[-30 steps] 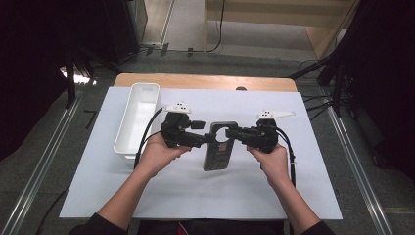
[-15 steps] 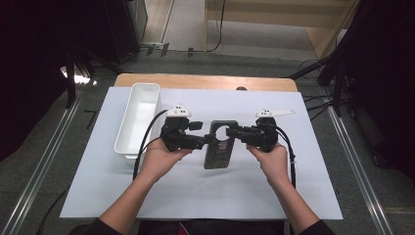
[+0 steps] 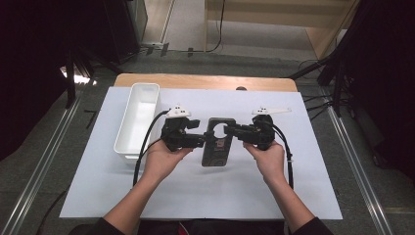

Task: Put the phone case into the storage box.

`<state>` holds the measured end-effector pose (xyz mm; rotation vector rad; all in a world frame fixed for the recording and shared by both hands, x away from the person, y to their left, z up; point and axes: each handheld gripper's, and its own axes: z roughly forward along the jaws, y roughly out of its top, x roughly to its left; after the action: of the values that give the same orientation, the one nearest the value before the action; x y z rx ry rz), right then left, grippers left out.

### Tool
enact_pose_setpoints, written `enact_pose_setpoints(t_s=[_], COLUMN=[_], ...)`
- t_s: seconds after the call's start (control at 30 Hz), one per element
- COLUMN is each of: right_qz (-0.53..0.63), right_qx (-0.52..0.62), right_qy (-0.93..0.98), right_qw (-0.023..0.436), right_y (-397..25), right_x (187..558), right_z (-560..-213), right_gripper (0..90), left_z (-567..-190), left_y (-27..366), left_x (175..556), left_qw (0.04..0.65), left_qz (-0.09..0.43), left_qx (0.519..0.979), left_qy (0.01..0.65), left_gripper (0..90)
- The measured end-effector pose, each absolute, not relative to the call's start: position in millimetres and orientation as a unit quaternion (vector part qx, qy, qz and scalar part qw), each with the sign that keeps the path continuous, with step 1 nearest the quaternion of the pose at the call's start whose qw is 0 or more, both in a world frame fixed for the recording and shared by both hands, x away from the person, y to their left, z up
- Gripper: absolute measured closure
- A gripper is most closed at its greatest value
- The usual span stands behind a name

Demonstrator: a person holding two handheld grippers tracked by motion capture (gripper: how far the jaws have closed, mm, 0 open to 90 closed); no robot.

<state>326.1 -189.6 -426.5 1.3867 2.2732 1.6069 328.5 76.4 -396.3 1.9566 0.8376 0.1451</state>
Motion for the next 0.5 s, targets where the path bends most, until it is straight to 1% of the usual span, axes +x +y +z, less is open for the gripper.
enact_pose_setpoints(t_s=[0.5], right_qz=[0.509], right_qx=[0.457], right_qy=[0.729], right_qw=[0.023], right_y=[-180.4], right_x=[331.5], right_z=[-422.3], right_gripper=[70.0], left_z=[-398.6], left_y=[72.5], left_x=[331.3], left_qw=[0.483], left_qz=[0.081], left_qx=[0.794], left_qy=[0.361], left_gripper=[30.0])
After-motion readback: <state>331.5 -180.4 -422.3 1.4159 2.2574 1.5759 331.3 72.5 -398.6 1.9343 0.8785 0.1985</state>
